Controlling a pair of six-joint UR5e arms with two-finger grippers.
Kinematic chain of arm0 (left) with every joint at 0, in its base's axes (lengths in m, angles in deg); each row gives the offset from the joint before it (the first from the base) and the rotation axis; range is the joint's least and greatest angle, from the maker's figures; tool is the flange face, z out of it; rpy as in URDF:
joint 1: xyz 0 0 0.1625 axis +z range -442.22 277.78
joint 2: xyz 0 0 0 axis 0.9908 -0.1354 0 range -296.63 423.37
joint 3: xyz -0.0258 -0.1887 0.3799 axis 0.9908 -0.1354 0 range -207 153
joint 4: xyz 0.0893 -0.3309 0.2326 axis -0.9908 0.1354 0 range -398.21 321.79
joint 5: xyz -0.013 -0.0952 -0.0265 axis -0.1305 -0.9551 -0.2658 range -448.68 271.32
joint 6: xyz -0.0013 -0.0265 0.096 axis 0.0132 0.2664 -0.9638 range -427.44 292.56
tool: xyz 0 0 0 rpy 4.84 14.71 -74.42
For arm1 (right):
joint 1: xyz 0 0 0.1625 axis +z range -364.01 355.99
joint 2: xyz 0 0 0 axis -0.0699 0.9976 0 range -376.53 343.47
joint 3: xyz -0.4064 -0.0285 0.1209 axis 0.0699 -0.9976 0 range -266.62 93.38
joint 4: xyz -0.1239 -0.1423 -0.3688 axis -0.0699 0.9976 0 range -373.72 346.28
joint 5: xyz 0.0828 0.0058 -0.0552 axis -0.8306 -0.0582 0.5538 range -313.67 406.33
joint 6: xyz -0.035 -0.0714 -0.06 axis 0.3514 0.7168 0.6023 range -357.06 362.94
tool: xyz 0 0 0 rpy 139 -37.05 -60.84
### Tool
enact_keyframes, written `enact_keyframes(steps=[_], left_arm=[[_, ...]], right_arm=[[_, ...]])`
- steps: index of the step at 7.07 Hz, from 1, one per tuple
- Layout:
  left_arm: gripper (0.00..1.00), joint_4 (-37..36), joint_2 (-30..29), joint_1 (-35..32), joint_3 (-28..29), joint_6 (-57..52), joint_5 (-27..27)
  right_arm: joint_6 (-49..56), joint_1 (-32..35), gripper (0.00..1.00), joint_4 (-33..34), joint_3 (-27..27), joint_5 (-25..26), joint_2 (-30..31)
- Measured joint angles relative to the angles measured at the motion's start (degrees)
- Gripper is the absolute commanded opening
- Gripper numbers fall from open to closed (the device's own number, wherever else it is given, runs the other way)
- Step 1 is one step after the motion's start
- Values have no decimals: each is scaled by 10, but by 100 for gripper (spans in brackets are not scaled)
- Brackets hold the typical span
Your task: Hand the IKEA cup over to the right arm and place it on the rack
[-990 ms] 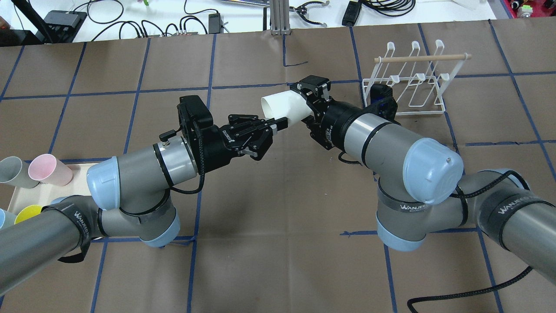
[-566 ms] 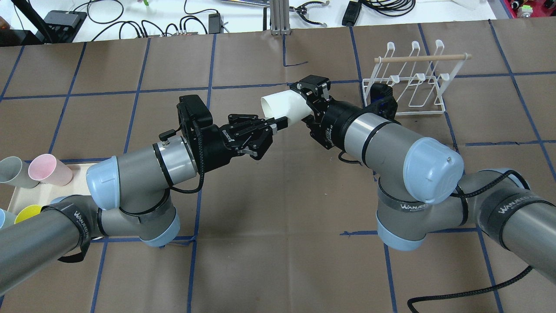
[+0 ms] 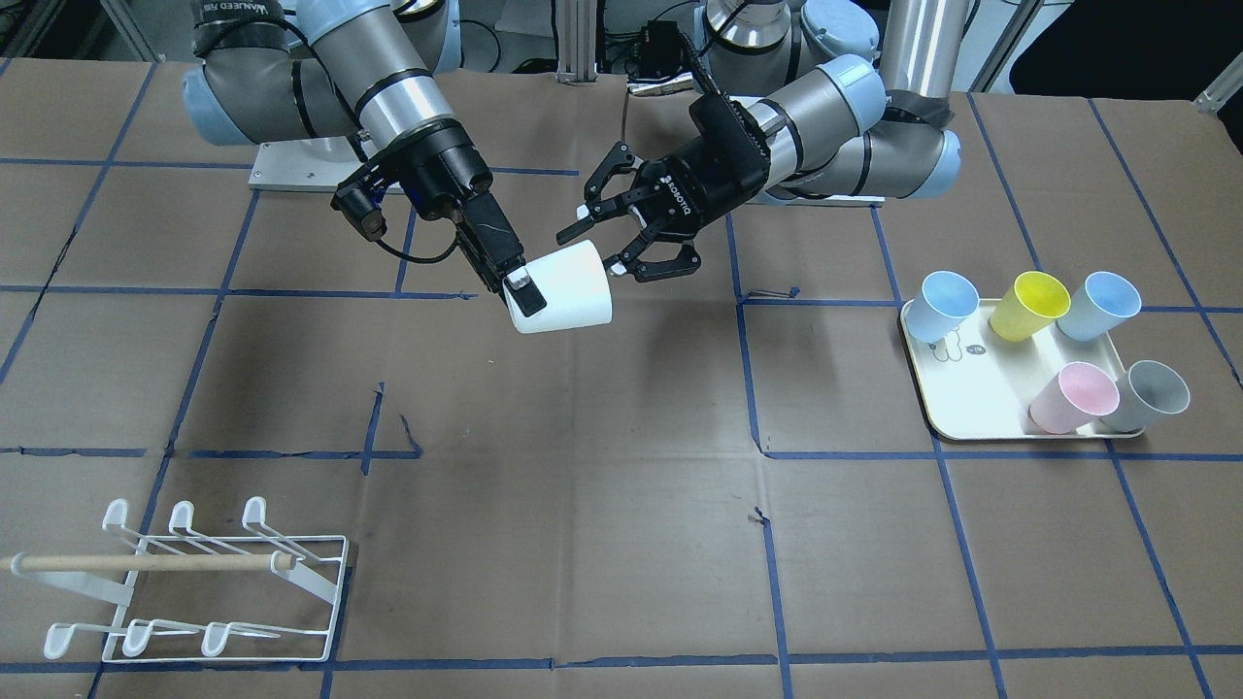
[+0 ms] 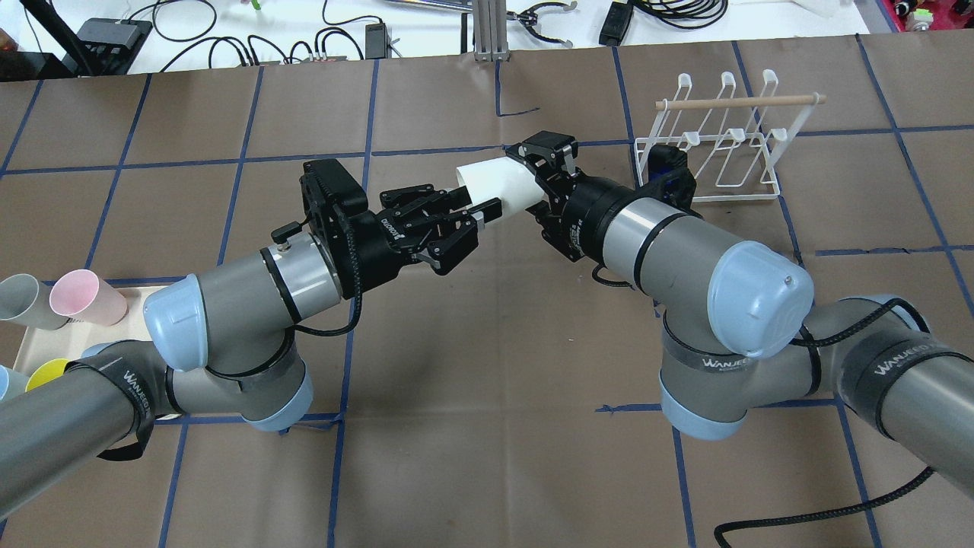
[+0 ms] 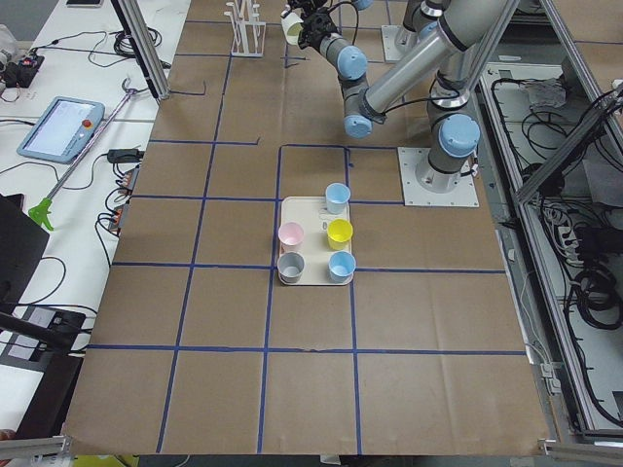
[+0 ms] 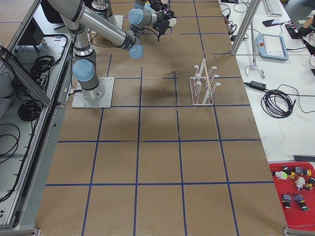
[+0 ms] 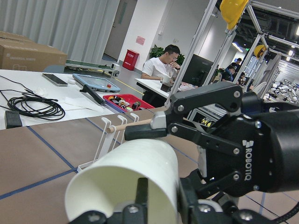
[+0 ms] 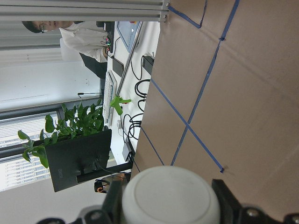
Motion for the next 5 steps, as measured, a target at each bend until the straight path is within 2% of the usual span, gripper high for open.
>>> enact_keyframes(steps=[1, 3, 5], left_arm=[[95, 0, 1, 0, 0, 0, 2], [96, 1, 3, 10, -4, 1, -5], [96, 0, 14, 41, -26, 1, -13]], right_arm=[[0, 0, 28, 0, 0, -1, -1], [1, 0, 20, 1, 0, -4, -2], [1, -1, 19, 1, -3, -20, -3]])
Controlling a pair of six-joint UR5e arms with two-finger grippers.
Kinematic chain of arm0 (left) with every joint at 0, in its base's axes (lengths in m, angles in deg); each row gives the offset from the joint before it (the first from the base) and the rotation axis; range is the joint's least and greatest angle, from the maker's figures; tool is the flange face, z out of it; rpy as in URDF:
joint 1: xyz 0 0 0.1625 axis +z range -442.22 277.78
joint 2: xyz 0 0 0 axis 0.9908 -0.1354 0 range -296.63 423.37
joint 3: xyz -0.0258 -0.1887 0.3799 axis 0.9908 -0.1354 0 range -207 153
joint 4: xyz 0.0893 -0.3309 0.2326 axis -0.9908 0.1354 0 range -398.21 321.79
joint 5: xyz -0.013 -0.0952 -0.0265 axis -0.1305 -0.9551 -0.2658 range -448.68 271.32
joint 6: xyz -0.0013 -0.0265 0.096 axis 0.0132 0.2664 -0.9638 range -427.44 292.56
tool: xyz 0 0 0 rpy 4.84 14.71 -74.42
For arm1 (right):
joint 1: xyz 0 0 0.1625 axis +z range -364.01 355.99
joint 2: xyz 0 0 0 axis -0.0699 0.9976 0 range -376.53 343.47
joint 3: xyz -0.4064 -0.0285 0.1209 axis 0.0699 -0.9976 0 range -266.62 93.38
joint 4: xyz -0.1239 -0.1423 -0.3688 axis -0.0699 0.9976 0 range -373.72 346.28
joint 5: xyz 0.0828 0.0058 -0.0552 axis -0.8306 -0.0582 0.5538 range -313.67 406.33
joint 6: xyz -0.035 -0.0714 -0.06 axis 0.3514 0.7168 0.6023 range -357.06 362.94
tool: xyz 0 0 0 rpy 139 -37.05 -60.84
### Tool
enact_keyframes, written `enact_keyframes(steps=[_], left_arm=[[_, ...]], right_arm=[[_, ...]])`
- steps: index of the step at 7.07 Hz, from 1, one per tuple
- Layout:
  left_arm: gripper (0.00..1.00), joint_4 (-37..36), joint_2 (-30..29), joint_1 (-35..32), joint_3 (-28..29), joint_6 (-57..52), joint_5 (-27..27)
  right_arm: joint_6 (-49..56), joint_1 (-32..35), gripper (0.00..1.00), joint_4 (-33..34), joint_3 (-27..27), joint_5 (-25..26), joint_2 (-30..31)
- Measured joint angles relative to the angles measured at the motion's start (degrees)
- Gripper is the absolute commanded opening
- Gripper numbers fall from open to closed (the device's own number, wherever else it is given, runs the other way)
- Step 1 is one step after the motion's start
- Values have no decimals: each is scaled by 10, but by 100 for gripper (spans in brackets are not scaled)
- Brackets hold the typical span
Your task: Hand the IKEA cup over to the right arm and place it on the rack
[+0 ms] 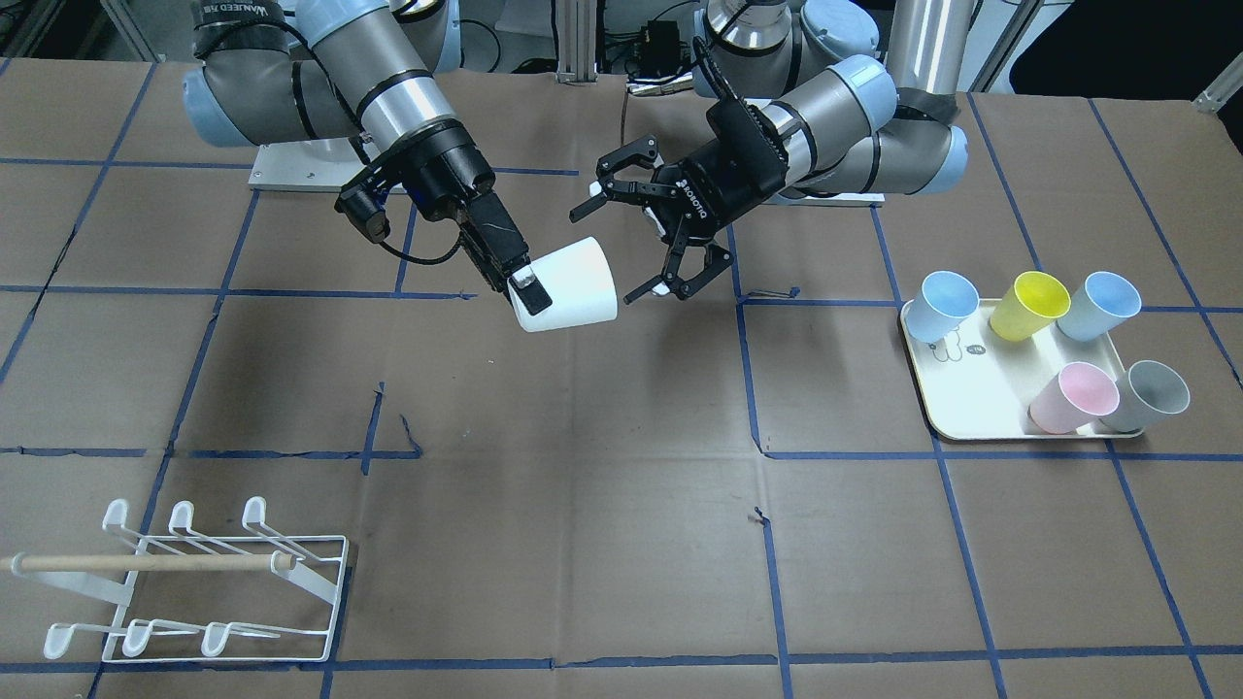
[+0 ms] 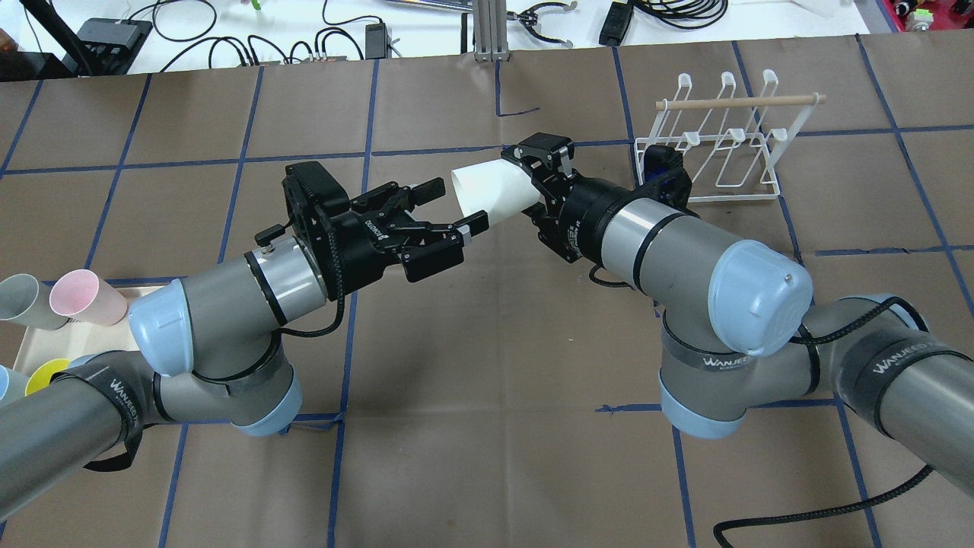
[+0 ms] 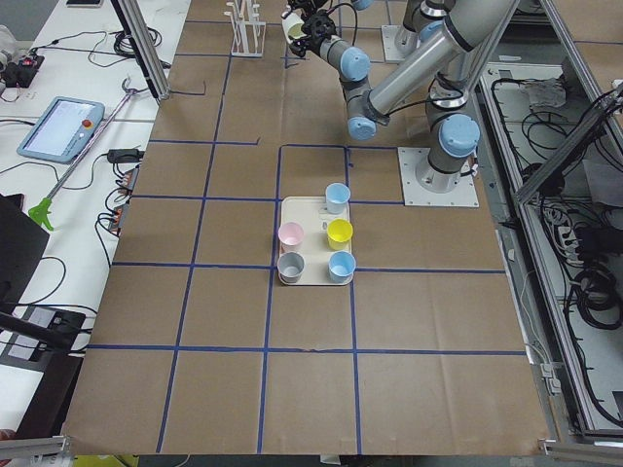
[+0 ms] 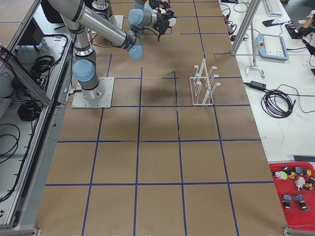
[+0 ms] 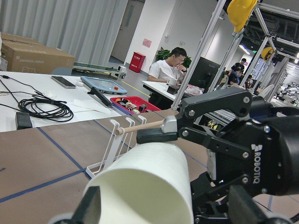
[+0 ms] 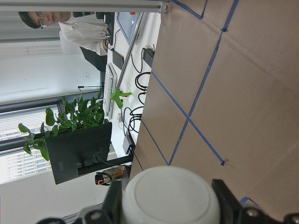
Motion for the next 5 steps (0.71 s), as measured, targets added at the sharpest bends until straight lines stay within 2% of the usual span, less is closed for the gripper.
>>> enact_keyframes(steps=[1, 3, 4, 5], left_arm=[[96, 8, 21, 31, -14, 0, -11], [96, 77, 64, 87, -18, 0, -17], [96, 125, 71, 96, -4, -1, 12], [96, 189, 70, 98, 22, -3, 65]], right_arm=[[0, -2, 19, -1, -6, -4, -1], [6, -14, 12, -1, -13, -6, -6], [30, -32, 11, -1, -18, -6, -8], [85, -58, 9, -2, -27, -5, -9]])
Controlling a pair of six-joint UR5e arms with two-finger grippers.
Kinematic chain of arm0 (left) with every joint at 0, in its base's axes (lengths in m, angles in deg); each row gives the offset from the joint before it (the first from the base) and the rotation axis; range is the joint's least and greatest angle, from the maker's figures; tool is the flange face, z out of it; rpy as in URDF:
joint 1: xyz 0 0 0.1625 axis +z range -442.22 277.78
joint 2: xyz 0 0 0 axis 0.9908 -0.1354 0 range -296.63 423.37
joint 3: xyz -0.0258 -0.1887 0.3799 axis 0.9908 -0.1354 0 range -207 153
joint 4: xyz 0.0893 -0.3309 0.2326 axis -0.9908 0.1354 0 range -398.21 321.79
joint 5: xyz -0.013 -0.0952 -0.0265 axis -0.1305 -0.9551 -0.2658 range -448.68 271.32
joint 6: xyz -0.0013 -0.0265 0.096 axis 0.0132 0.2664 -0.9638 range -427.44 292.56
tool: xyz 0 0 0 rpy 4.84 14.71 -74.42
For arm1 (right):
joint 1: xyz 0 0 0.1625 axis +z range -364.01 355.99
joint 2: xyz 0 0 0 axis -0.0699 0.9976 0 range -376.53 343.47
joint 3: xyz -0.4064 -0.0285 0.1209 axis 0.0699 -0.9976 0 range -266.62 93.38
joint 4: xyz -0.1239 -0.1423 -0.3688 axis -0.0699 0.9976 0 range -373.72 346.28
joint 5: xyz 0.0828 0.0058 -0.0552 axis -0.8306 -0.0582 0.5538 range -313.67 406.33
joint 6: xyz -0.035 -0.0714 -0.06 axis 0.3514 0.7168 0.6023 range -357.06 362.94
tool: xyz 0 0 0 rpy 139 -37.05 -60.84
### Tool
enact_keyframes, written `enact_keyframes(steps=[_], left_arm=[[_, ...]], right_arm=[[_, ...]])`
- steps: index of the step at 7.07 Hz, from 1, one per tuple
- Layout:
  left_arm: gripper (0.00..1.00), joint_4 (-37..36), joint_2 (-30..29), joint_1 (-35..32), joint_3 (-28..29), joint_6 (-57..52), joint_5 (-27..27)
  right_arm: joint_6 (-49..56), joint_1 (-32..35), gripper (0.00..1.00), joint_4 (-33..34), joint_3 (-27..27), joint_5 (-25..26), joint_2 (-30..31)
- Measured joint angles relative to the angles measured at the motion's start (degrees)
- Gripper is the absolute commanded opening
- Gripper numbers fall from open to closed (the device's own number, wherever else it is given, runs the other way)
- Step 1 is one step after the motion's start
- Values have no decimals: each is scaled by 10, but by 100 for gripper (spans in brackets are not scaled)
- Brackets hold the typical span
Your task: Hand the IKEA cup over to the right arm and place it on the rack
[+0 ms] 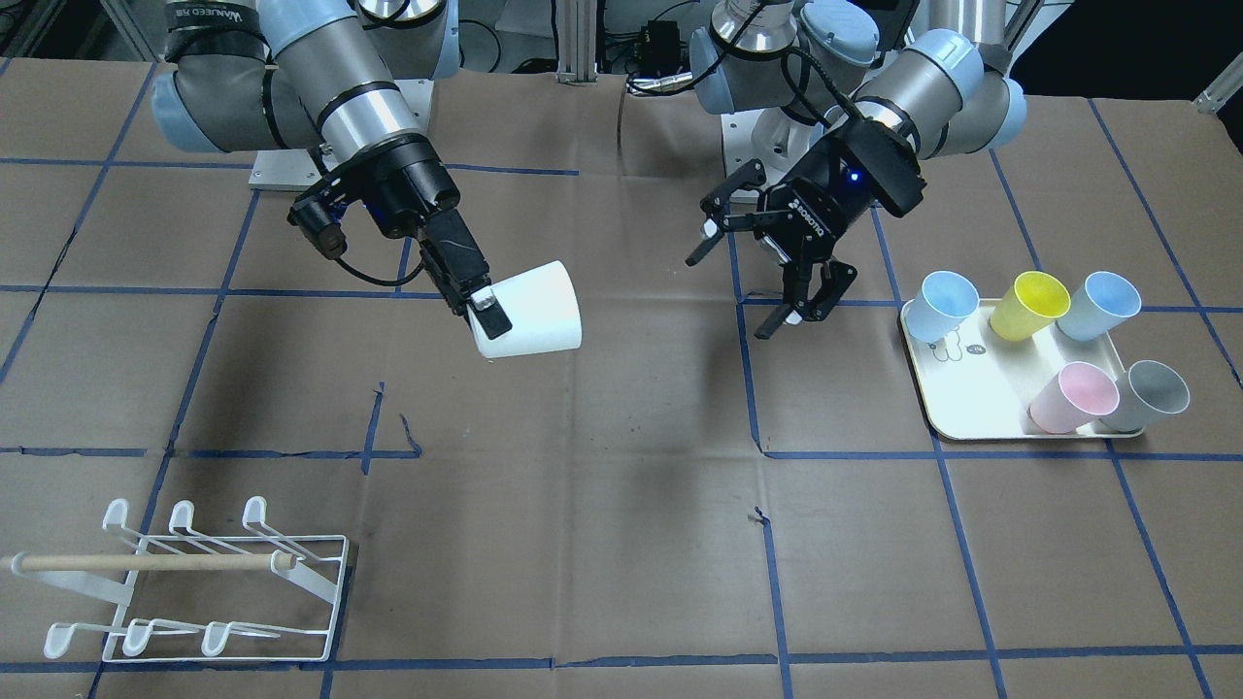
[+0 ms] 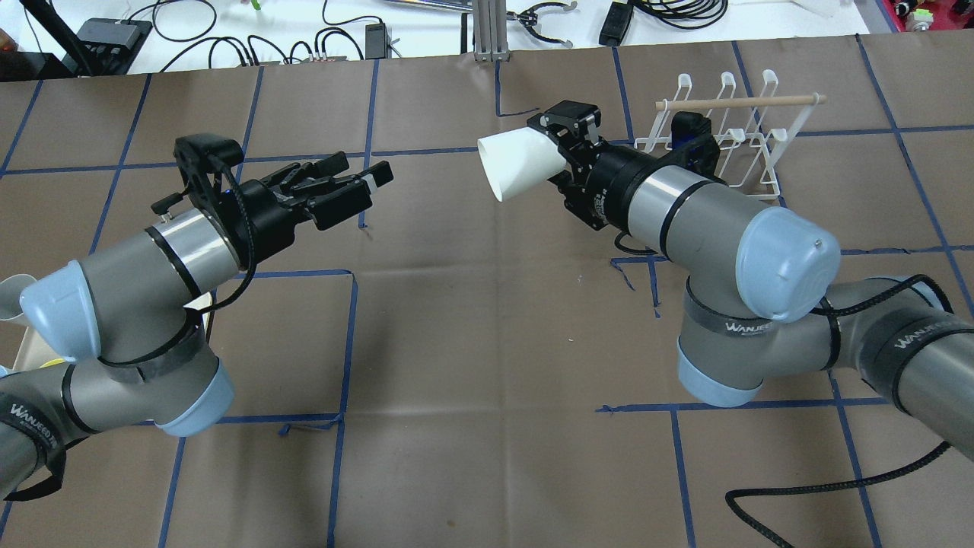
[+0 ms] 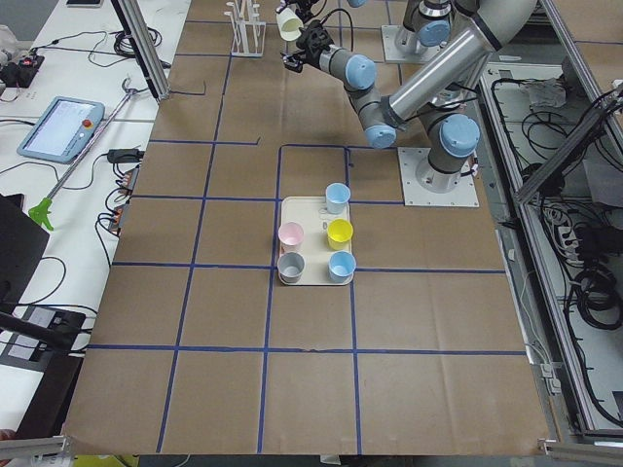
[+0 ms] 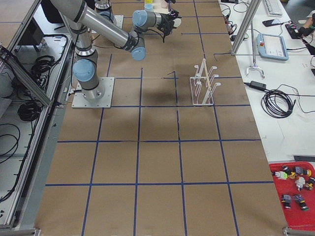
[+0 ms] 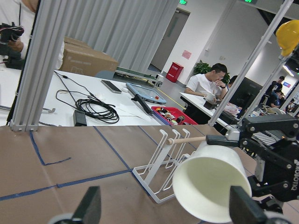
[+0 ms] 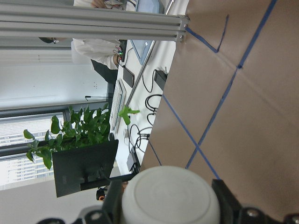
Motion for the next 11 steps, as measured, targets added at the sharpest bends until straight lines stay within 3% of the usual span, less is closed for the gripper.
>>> enact_keyframes(steps=[3, 6, 9, 11], left_arm=[[96, 266, -5, -33, 117, -16, 195], [96, 616, -10, -115, 284, -22, 409], [97, 965, -17, -127, 433, -22, 487], [99, 1056, -6, -127, 458, -23, 495]], right_arm=[[268, -68, 9, 0, -19, 13, 0], [528, -102, 9, 1, -65, 85, -27], [700, -111, 9, 1, -176, 108, -117], [771, -123, 9, 0, -212, 115, -163]])
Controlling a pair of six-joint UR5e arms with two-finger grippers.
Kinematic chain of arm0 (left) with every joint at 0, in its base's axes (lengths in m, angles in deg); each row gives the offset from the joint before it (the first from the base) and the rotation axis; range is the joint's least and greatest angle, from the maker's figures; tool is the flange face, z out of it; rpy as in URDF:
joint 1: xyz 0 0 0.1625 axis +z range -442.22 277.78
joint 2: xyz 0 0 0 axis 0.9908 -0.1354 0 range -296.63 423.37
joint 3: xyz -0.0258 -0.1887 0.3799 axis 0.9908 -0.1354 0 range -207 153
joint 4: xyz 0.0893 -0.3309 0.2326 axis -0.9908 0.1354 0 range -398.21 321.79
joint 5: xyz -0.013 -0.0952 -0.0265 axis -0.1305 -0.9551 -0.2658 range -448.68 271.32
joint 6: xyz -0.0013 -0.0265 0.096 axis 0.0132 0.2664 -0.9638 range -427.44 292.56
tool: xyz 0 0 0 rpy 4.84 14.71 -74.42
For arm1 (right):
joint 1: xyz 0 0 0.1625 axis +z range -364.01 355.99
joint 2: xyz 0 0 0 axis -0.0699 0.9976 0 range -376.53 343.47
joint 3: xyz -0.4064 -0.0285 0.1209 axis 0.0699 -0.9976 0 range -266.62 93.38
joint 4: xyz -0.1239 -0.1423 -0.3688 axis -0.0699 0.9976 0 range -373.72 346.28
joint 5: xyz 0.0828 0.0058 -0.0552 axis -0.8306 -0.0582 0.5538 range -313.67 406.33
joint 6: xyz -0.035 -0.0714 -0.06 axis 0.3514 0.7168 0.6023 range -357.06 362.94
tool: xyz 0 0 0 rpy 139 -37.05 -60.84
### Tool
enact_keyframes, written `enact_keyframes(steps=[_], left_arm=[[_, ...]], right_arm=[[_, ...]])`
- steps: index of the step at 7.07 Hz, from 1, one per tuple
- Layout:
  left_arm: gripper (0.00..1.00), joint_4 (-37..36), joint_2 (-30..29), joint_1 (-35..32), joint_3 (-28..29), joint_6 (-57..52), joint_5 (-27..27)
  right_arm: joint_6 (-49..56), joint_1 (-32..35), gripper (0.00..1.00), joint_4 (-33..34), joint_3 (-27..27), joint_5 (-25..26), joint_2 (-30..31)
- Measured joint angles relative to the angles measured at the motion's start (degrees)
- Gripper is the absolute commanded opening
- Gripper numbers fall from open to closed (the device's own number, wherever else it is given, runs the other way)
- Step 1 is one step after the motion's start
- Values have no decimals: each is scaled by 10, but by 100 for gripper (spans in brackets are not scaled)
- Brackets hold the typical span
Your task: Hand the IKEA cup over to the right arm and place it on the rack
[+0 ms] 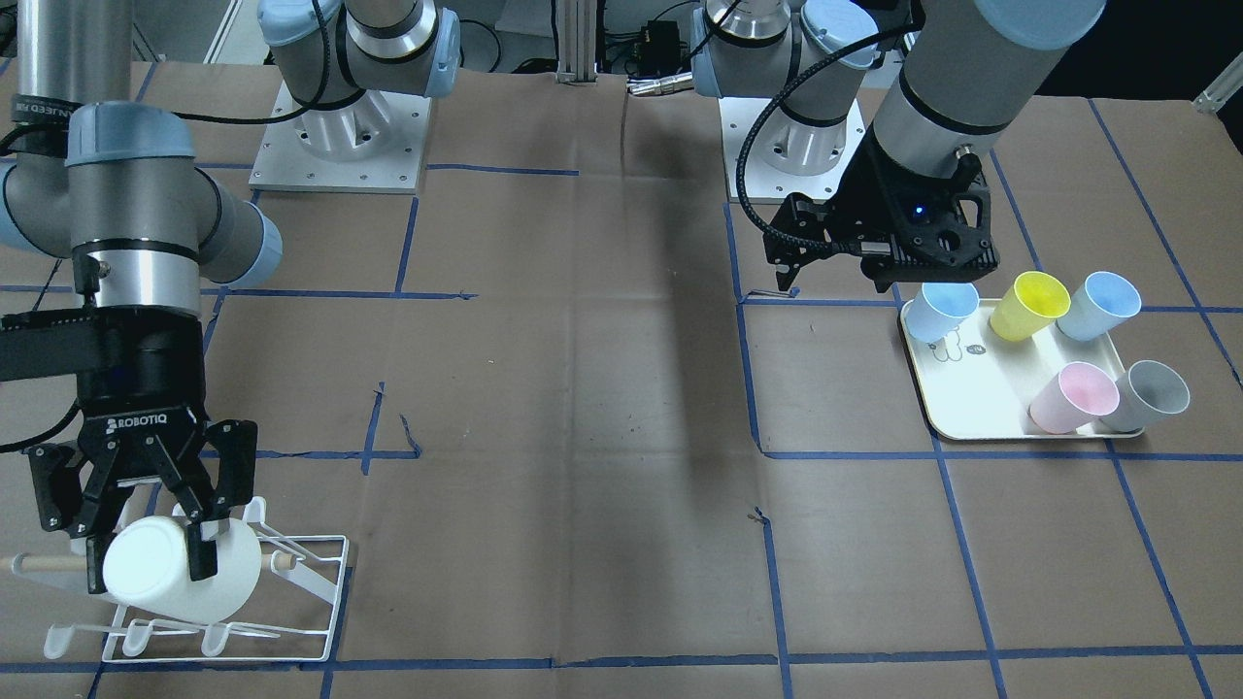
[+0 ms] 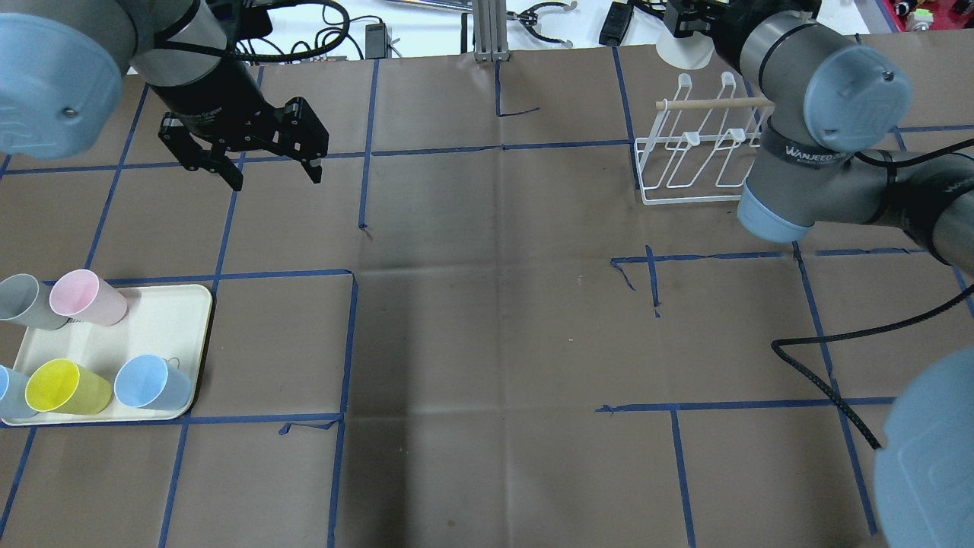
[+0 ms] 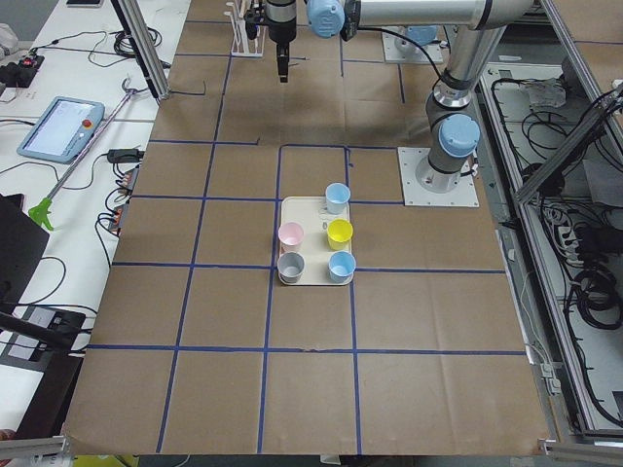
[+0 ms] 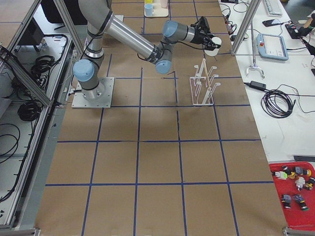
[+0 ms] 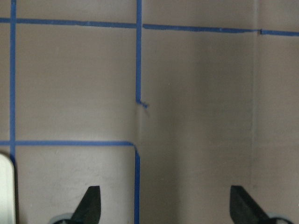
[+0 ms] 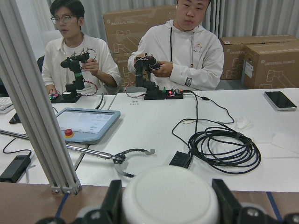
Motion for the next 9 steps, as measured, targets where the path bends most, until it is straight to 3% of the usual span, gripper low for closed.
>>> enact_keyframes(steps=[4, 9], left_arm=[[99, 13, 28, 16, -34, -34, 37], [98, -57, 127, 272, -234, -303, 41]], right_arm=[[19, -18, 9, -2, -42, -4, -57], [18, -18, 10, 11, -45, -8, -98]])
